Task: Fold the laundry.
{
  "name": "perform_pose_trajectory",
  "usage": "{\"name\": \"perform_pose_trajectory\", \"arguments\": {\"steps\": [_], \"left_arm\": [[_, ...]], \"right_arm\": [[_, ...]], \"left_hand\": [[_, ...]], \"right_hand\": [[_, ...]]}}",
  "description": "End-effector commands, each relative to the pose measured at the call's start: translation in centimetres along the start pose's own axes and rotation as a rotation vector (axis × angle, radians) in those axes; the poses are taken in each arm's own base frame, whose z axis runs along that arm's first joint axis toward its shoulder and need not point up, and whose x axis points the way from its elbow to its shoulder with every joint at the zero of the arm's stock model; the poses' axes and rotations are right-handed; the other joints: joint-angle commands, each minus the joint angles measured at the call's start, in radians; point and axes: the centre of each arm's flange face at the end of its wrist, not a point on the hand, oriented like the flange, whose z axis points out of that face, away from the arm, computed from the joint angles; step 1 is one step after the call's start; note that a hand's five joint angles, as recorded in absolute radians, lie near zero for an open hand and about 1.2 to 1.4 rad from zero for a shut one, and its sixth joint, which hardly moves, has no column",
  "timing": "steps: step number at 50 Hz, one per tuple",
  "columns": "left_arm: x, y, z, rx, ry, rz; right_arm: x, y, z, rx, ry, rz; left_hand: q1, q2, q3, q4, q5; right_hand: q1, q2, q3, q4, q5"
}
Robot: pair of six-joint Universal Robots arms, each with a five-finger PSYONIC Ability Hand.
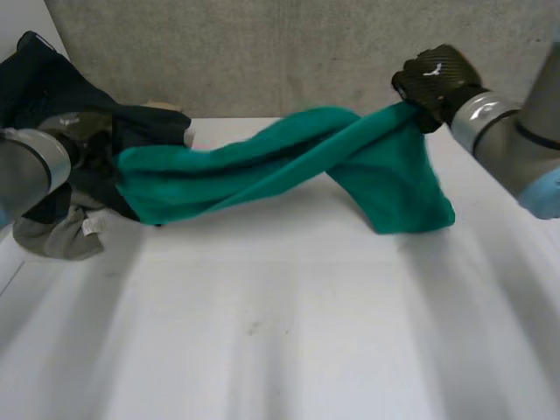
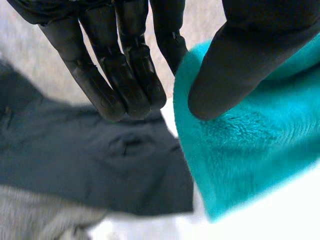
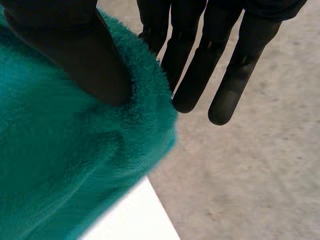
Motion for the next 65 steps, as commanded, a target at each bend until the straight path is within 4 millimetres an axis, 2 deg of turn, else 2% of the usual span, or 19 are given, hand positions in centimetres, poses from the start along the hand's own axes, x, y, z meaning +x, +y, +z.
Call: {"name": "perform_pose_trajectory", "arguments": {"steps": [1, 2, 5, 9, 14, 19, 23, 24, 31, 33, 34, 38, 39, 46, 48, 53, 56, 61, 65], "left_arm": [[0.3, 3.6, 2.8, -0.144, 0.011, -0.012], [0.7, 4.5, 2.8, -0.187, 0.027, -0.020], [0.8, 4.8, 2.6, -0.215, 0.041, -0.036], [0.6, 4.0, 1.5, -0.213, 0.064, -0.081], [0.4, 0.9, -1.4, -0.118, 0.102, -0.103], [1.3, -0.1, -2.5, -0.071, 0.129, -0.086], [2.9, 1.3, -0.6, -0.091, 0.137, -0.056], [3.4, 2.3, 0.6, -0.114, 0.126, -0.040], [4.9, 6.4, 6.4, -0.188, 0.027, 0.022], [5.0, 7.1, 8.0, -0.191, -0.005, 0.026], [5.2, 6.7, 8.5, -0.180, -0.003, 0.027], [6.4, 5.1, 7.9, -0.141, 0.055, 0.042], [6.6, 4.7, 7.7, -0.130, 0.066, 0.048], [6.7, 2.6, 4.4, -0.045, 0.114, 0.107], [6.9, 2.8, 3.6, -0.030, 0.129, 0.134], [8.0, 5.6, 0.7, -0.022, 0.211, 0.295], [8.4, 7.6, 0.4, -0.037, 0.241, 0.368], [8.7, 10.7, 1.6, -0.056, 0.265, 0.483], [8.4, 11.9, 3.2, -0.082, 0.252, 0.497]], "right_arm": [[-1.3, 1.1, -4.4, -0.057, -0.122, 0.049], [-1.9, 1.6, -5.3, -0.069, -0.165, 0.046], [-2.1, 2.3, -6.4, -0.087, -0.191, 0.028], [0.1, 2.1, -7.6, -0.104, -0.123, 0.000], [3.6, 1.0, -8.0, -0.088, 0.022, 0.112], [4.9, 0.1, -7.6, -0.042, 0.082, 0.200], [2.8, 1.7, -5.9, -0.073, 0.026, 0.224], [1.4, 1.8, -5.1, -0.077, -0.010, 0.212], [-2.9, 5.5, -1.7, -0.200, -0.050, 0.117], [-4.8, 6.3, -0.6, -0.230, -0.057, 0.069], [-5.6, 6.8, -0.1, -0.250, -0.049, 0.046], [-5.9, 7.2, 0.4, -0.282, 0.007, 0.029], [-5.9, 7.2, 0.4, -0.286, 0.016, 0.030], [-6.2, 6.4, -0.1, -0.288, 0.048, 0.056], [-6.3, 6.4, -0.3, -0.291, 0.042, 0.055], [-6.7, 6.2, -1.2, -0.302, 0.020, 0.057], [-6.9, 6.2, -1.5, -0.303, 0.008, 0.058], [-7.2, 6.2, -2.4, -0.310, -0.020, 0.063], [-7.5, 6.3, -2.9, -0.319, -0.036, 0.066]], "left_hand": [[0.228, 0.200, 0.209, 0.198, 0.230], [0.228, 0.200, 0.209, 0.198, 0.230], [0.228, 0.200, 0.209, 0.198, 0.230], [0.228, 0.200, 0.209, 0.198, 0.230], [0.228, 0.200, 0.209, 0.198, 0.230], [0.228, 0.200, 0.209, 0.198, 0.230], [0.228, 0.200, 0.209, 0.198, 0.230], [0.228, 0.200, 0.209, 0.198, 0.230], [0.228, 0.200, 0.209, 0.198, 0.230], [-0.087, -0.115, -0.107, -0.118, -0.086], [-0.347, -0.375, -0.367, -0.378, -0.346], [-0.912, -0.940, -0.932, -0.943, -0.910], [-0.963, -0.991, -0.982, -0.994, -0.961], [-0.993, -1.022, -1.013, -1.024, -0.992], [-0.867, -0.895, -0.887, -0.898, -0.866], [-0.609, -0.637, -0.628, -0.639, -0.607], [-0.584, -0.613, -0.604, -0.615, -0.583], [-0.625, -0.653, -0.645, -0.656, -0.624], [-0.661, -0.689, -0.681, -0.692, -0.659]], "right_hand": [[0.273, 0.222, 0.212, 0.204, 0.216], [0.273, 0.222, 0.212, 0.204, 0.216], [0.273, 0.222, 0.212, 0.204, 0.216], [0.273, 0.222, 0.212, 0.204, 0.216], [0.273, 0.222, 0.212, 0.204, 0.216], [0.273, 0.222, 0.212, 0.204, 0.216], [0.273, 0.222, 0.212, 0.204, 0.216], [0.273, 0.222, 0.212, 0.204, 0.216], [0.273, 0.222, 0.212, 0.204, 0.216], [0.273, 0.222, 0.212, 0.204, 0.216], [0.273, 0.222, 0.212, 0.204, 0.216], [0.273, 0.222, 0.212, 0.204, 0.216], [0.273, 0.222, 0.212, 0.204, 0.216], [0.273, 0.222, 0.212, 0.204, 0.216], [0.273, 0.222, 0.212, 0.204, 0.216], [0.273, 0.222, 0.212, 0.204, 0.216], [0.273, 0.222, 0.212, 0.204, 0.216], [0.273, 0.222, 0.212, 0.204, 0.216], [0.273, 0.222, 0.212, 0.204, 0.216]]}}
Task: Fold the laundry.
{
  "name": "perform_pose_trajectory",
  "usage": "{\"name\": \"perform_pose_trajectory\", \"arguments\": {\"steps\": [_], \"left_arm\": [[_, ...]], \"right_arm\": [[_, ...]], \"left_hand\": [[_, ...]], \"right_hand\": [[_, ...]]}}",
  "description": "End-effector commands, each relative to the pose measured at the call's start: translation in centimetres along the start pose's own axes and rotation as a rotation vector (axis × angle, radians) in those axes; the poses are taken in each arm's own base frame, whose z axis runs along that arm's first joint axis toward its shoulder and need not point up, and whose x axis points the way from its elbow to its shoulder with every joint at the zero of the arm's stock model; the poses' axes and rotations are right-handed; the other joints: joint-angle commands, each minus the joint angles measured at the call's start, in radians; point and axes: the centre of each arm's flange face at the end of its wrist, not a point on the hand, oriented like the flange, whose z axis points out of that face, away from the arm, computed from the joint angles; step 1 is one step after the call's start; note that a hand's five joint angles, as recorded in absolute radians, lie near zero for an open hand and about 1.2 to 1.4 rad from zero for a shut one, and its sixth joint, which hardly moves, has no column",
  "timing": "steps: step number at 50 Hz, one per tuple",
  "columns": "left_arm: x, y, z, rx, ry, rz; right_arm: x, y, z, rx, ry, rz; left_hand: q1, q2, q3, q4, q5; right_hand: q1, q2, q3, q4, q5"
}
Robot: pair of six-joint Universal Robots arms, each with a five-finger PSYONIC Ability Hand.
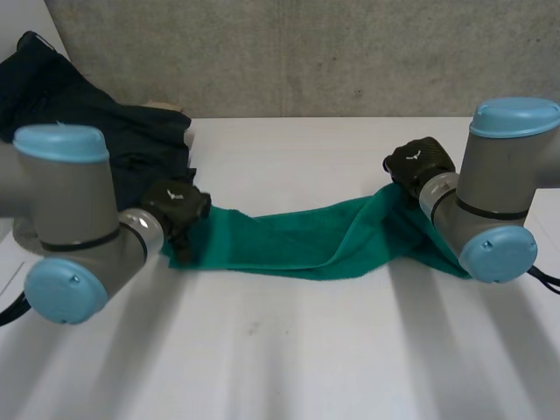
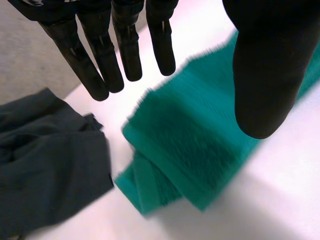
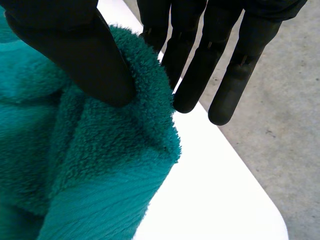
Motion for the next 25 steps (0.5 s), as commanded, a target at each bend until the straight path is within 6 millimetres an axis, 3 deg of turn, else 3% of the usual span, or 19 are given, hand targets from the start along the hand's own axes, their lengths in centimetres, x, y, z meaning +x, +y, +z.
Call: {"name": "perform_pose_trajectory", "arguments": {"steps": [1, 18, 22, 25], "left_arm": [[0.4, 2.9, 2.9, -0.052, 0.009, 0.073], [0.9, 3.8, 5.6, -0.064, 0.014, 0.092], [0.9, 3.8, 6.1, -0.061, 0.012, 0.098], [0.8, 3.8, 6.4, -0.057, 0.010, 0.099]], "right_arm": [[-0.4, 0.5, -1.0, -0.016, -0.032, 0.002], [-1.0, 2.1, -2.1, -0.044, -0.074, 0.013], [-1.0, 2.4, -2.1, -0.048, -0.074, 0.014], [-0.9, 2.6, -2.0, -0.051, -0.070, 0.014]], "left_hand": [[0.006, 0.005, 0.004, 0.004, 0.006], [0.038, 0.038, 0.037, 0.037, 0.038], [0.123, 0.123, 0.121, 0.122, 0.123], [0.334, 0.333, 0.332, 0.332, 0.334]], "right_hand": [[0.273, 0.222, 0.207, 0.200, 0.211], [0.273, 0.222, 0.207, 0.200, 0.211], [0.273, 0.222, 0.207, 0.200, 0.211], [0.273, 0.222, 0.207, 0.200, 0.211]]}}
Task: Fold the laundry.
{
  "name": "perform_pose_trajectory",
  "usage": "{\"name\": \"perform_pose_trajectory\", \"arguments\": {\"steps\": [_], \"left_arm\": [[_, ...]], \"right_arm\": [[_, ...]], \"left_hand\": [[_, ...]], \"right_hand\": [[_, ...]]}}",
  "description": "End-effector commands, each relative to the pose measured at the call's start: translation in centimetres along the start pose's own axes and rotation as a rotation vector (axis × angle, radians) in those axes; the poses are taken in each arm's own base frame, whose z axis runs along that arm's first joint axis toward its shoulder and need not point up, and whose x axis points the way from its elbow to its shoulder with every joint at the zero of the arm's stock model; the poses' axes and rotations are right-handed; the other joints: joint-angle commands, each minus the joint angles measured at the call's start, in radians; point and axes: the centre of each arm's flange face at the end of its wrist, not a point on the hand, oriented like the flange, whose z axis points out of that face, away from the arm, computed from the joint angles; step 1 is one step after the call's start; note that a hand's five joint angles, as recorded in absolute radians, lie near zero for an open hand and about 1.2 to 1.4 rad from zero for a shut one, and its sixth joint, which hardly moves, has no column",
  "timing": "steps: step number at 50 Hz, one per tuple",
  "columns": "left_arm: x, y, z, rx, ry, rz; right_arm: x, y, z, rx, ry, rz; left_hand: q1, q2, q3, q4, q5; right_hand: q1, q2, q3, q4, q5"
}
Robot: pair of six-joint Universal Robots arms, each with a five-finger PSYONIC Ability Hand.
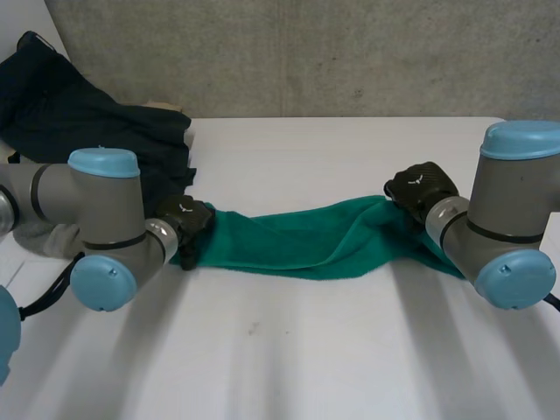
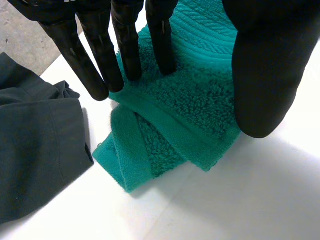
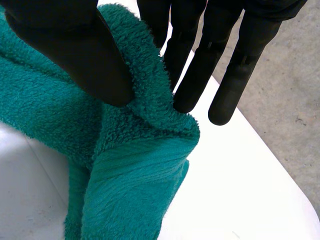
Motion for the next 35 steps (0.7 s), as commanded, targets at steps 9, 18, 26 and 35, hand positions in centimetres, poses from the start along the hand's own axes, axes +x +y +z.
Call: {"name": "perform_pose_trajectory", "arguments": {"steps": [9, 18, 26, 35], "left_arm": [[-1.0, -2.5, -1.2, 0.038, -0.001, -0.016], [-2.1, -5.2, -4.0, 0.074, 0.038, -0.091], [-1.5, -5.0, -7.6, -0.073, 0.150, -0.115], [-6.2, -10.7, -18.0, 0.128, 0.063, -0.157]], "right_arm": [[0.8, 0.6, 0.2, -0.009, 0.017, 0.002], [2.1, -1.3, -0.9, 0.043, -0.008, -0.010], [2.0, -1.2, -2.8, -0.062, -0.072, -0.128], [8.0, -5.6, -7.9, 0.008, 0.081, -0.157]], "left_hand": [[0.885, 0.880, 0.884, 0.879, 0.878], [0.885, 0.880, 0.884, 0.879, 0.878], [0.885, 0.880, 0.884, 0.879, 0.878], [0.885, 0.880, 0.884, 0.879, 0.878]], "right_hand": [[0.273, 0.222, 0.207, 0.200, 0.211], [0.273, 0.222, 0.207, 0.200, 0.211], [0.273, 0.222, 0.207, 0.200, 0.211], [0.273, 0.222, 0.207, 0.200, 0.211]]}}
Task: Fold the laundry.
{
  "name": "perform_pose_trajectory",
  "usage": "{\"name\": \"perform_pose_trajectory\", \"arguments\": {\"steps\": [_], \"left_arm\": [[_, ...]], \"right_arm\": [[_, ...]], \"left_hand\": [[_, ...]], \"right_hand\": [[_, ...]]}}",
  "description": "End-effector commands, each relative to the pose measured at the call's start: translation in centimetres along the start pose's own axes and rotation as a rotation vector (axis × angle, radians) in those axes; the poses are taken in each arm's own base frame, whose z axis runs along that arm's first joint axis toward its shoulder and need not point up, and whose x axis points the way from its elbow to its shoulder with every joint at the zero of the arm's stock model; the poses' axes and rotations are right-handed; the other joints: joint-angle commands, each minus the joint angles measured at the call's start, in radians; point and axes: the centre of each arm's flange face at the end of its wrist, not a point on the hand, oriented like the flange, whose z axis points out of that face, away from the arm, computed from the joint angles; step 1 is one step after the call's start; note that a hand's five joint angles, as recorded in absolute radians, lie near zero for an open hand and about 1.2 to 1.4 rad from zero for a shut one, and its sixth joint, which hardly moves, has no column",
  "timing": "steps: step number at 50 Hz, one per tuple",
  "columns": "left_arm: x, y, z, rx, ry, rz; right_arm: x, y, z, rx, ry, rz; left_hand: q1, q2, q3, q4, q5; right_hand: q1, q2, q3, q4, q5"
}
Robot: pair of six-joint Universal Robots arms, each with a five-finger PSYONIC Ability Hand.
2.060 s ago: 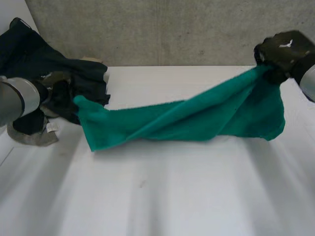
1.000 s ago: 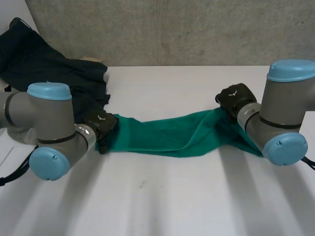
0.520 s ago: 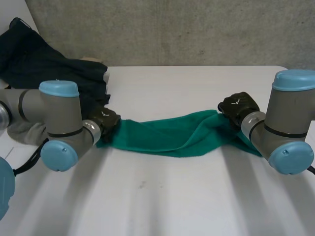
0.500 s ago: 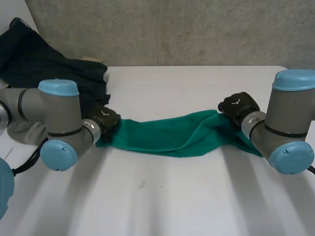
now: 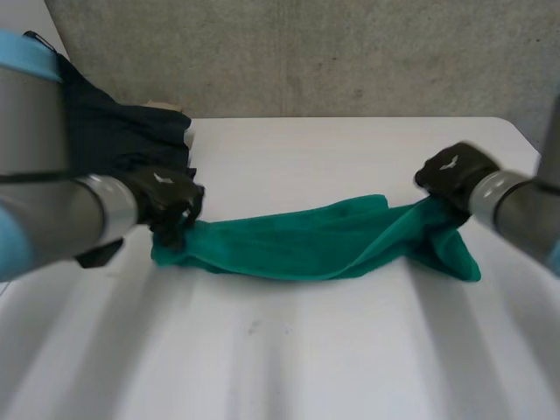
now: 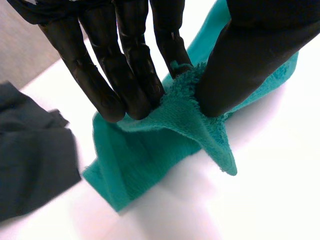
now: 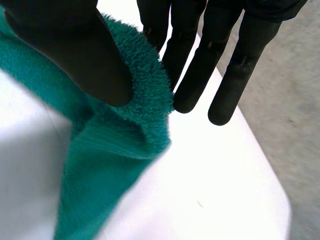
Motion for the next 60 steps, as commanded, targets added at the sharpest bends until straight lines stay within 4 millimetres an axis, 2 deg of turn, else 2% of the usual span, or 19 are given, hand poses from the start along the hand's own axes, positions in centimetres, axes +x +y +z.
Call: {"name": "perform_pose_trajectory", "arguments": {"steps": [1, 4, 8, 12, 13, 18, 19, 22, 24, 26, 28, 31, 34, 38, 42, 49, 54, 58, 60], "left_arm": [[-1.8, -4.3, -8.2, 0.193, -0.059, -0.021], [-2.0, -4.1, -7.8, 0.177, -0.051, -0.031], [-2.0, -2.1, -4.9, 0.061, -0.024, -0.046], [-2.0, 0.0, -1.1, -0.056, -0.015, -0.034], [-2.2, 0.7, 0.7, -0.094, -0.022, -0.023], [-3.2, 0.4, 4.7, -0.103, -0.079, 0.000], [-3.3, -0.1, 5.1, -0.084, -0.088, 0.003], [-4.6, -4.9, 4.4, 0.109, -0.157, 0.025], [-5.4, -9.3, 2.5, 0.305, -0.222, 0.040], [-6.1, -12.2, 1.1, 0.462, -0.281, 0.045], [-7.2, -15.9, -1.6, 0.684, -0.368, 0.031], [-8.7, -19.1, -4.6, 0.915, -0.466, -0.023], [-9.7, -20.2, -5.7, 1.022, -0.517, -0.049], [-10.2, -18.8, -4.7, 0.979, -0.518, -0.058], [-9.8, -16.1, -2.2, 0.861, -0.469, -0.083], [-7.8, -9.1, 3.1, 0.601, -0.375, -0.142], [-5.6, -2.7, 6.9, 0.396, -0.302, -0.162], [-4.9, 0.9, 8.5, 0.284, -0.278, -0.152], [-4.8, 1.7, 8.7, 0.261, -0.272, -0.141]], "right_arm": [[5.2, -2.8, -4.4, 0.093, 0.142, 0.015], [5.5, -2.6, -5.1, 0.065, 0.118, 0.019], [4.2, -1.0, -4.8, -0.049, -0.017, 0.022], [1.6, 0.5, -3.5, -0.153, -0.175, -0.056], [0.6, 1.2, -2.7, -0.189, -0.226, -0.099], [-0.2, 1.6, 0.5, -0.213, -0.209, -0.212], [0.1, 1.3, 1.1, -0.199, -0.176, -0.218], [2.6, -1.3, 3.6, -0.081, 0.035, -0.210], [6.1, -4.6, 4.6, 0.078, 0.259, -0.164], [8.6, -6.7, 4.5, 0.195, 0.405, -0.115], [11.8, -9.5, 3.8, 0.375, 0.583, -0.034], [14.9, -11.9, 2.0, 0.583, 0.747, 0.047], [15.8, -12.8, 1.1, 0.688, 0.813, 0.069], [15.1, -12.7, 0.8, 0.726, 0.784, 0.046], [12.8, -11.1, 1.7, 0.684, 0.671, 0.030], [6.0, -5.3, 4.4, 0.493, 0.395, 0.032], [-0.8, 1.1, 5.7, 0.297, 0.152, 0.036], [-4.6, 4.5, 5.8, 0.196, 0.034, 0.021], [-5.1, 5.1, 5.9, 0.173, 0.022, 0.011]], "left_hand": [[0.249, 0.202, 0.209, 0.202, 0.235], [0.249, 0.202, 0.209, 0.202, 0.235], [0.249, 0.202, 0.209, 0.202, 0.235], [0.249, 0.202, 0.209, 0.202, 0.235], [0.249, 0.202, 0.209, 0.202, 0.235], [0.249, 0.202, 0.209, 0.202, 0.235], [0.249, 0.202, 0.209, 0.202, 0.235], [0.249, 0.202, 0.209, 0.202, 0.235], [0.249, 0.202, 0.209, 0.202, 0.235], [0.249, 0.202, 0.209, 0.202, 0.235], [0.249, 0.202, 0.209, 0.202, 0.235], [0.249, 0.202, 0.209, 0.202, 0.235], [0.249, 0.202, 0.209, 0.202, 0.235], [0.249, 0.202, 0.209, 0.202, 0.235], [0.249, 0.202, 0.209, 0.202, 0.235], [0.249, 0.202, 0.209, 0.202, 0.235], [0.249, 0.202, 0.209, 0.202, 0.235], [0.249, 0.202, 0.209, 0.202, 0.235], [0.249, 0.202, 0.209, 0.202, 0.235]], "right_hand": [[0.273, 0.222, 0.207, 0.200, 0.211], [0.273, 0.222, 0.207, 0.200, 0.211], [0.273, 0.222, 0.207, 0.200, 0.211], [0.273, 0.222, 0.207, 0.200, 0.211], [0.273, 0.222, 0.207, 0.200, 0.211], [0.273, 0.222, 0.207, 0.200, 0.211], [0.273, 0.222, 0.207, 0.200, 0.211], [0.273, 0.222, 0.207, 0.200, 0.211], [0.273, 0.222, 0.207, 0.200, 0.211], [0.273, 0.222, 0.207, 0.200, 0.211], [0.273, 0.222, 0.207, 0.200, 0.211], [0.273, 0.222, 0.207, 0.200, 0.211], [0.273, 0.222, 0.207, 0.200, 0.211], [0.273, 0.222, 0.207, 0.200, 0.211], [0.273, 0.222, 0.207, 0.200, 0.211], [0.273, 0.222, 0.207, 0.200, 0.211], [0.273, 0.222, 0.207, 0.200, 0.211], [0.273, 0.222, 0.207, 0.200, 0.211], [0.273, 0.222, 0.207, 0.200, 0.211]]}}
